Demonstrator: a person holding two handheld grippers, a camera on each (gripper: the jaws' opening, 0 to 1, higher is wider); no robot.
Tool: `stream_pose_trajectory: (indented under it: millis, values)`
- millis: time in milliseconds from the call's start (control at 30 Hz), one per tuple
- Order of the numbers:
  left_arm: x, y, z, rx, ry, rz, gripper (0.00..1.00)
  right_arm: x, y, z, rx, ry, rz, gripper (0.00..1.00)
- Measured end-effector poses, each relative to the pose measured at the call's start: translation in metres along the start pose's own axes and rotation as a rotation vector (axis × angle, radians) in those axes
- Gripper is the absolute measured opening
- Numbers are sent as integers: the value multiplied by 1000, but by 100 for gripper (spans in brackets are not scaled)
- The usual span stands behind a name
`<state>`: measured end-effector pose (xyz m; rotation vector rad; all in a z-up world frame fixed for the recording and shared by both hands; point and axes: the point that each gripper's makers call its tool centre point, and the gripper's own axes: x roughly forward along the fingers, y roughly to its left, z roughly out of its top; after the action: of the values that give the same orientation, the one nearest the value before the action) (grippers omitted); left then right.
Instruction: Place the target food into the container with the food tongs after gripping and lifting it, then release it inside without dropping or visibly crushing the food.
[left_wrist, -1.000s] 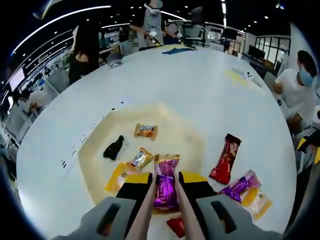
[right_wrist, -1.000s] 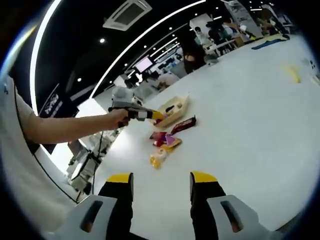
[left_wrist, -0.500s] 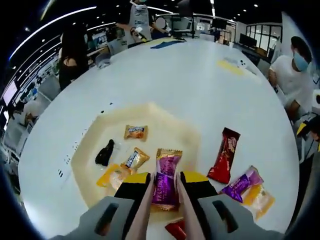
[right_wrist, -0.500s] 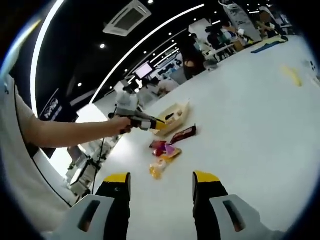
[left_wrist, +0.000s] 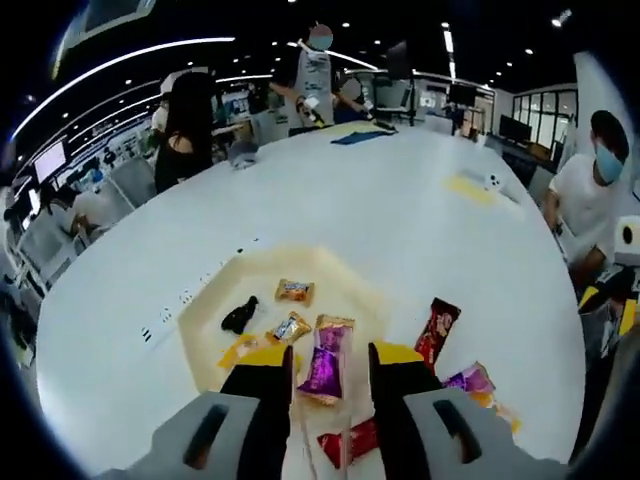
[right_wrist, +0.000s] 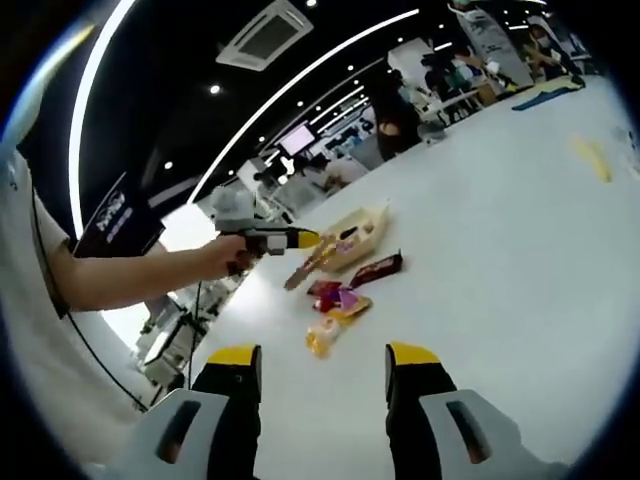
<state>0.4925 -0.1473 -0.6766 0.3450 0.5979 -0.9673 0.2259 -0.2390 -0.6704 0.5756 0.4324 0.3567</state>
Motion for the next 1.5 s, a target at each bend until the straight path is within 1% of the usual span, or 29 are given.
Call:
stream_pose_trajectory:
  millis: [33,67,100,133,233,267,333,367,400,500,533,567,633,667,767,867,900,933,967,1033,1100,1200,1233,1267,1300,1367,1400,1433,1500]
  values:
    - [-1,0,0,-3,-2,0,30,0,1,0,-3,-2,5,50]
    - [-25,-1,4,-62,-61,17,31,-1,1,-1,-5,-4,7,51]
    - [-32,-3,4,-81,-74,17,32,-2,0,-1,-7,-7,8,51]
    - [-43,-6,3,-101,-100,18,33,-3,0,-2,-9,-12,9,52]
    - [-63,-13,-5,-134,-128,17,35,-5,-2,-5,-5,-23,7,52]
    - [-75,-19,-11,-160,-145,17,35,-6,-3,-4,-7,-32,3,52]
    - [-82,-23,-19,-187,-141,18,35,-5,-4,-4,0,-37,-2,52]
    - [-89,-26,-30,-206,-130,26,35,-5,-4,-4,7,-42,-5,52]
    - [-91,-28,-35,-219,-117,31,35,-3,-3,-3,6,-47,-6,52]
    - [-97,-31,-47,-243,-104,47,36,-1,1,0,-3,-59,-1,52]
    - [-97,-31,-48,-244,-106,50,36,-1,2,1,-5,-60,-1,52]
    - [-94,-28,-54,-250,-96,74,36,-1,2,2,-8,-62,0,52]
    - [-88,-21,-56,-227,-101,118,37,-2,3,3,-15,-61,-2,52]
    - [-83,-16,-60,-239,-95,139,38,-3,3,2,-20,-61,-5,52]
    - [-71,-8,-60,-242,-132,189,43,-5,2,-2,-17,-54,-13,51]
    - [-54,0,-68,-281,-137,235,44,-8,1,-8,-11,-40,-24,51]
    - [-52,0,-68,-287,-139,240,45,-8,1,-8,-11,-37,-26,51]
    - [-41,2,-71,-300,-145,254,47,-10,0,-10,-10,-30,-34,50]
    - [-33,3,-74,-301,-136,264,47,-12,-1,-11,-8,-26,-41,50]
    - [-19,5,-78,-285,-127,281,47,-15,-2,-11,-5,-30,-52,49]
    - [-10,4,-81,-288,-120,280,47,-17,-4,-11,-3,-34,-64,49]
    - [-3,8,-85,-289,-110,302,39,-19,-9,-14,5,-33,-84,47]
    - [-1,10,-86,-296,-114,305,28,-20,-10,-14,7,-34,-88,47]
    - [-2,11,-87,-298,-105,306,22,-21,-11,-14,10,-34,-94,47]
    - [-3,13,-86,-304,-114,306,21,-21,-12,-15,12,-35,-97,47]
    - [-3,13,-86,-303,-112,290,19,-21,-13,-15,13,-41,-101,46]
    - [-5,11,-87,-302,-99,277,19,-21,-13,-14,15,-45,-101,45]
    - [-7,11,-88,-284,-86,272,18,-20,-13,-14,18,-49,-100,45]
    - [-17,11,-85,-270,-90,268,18,-18,-14,-14,19,-57,-102,44]
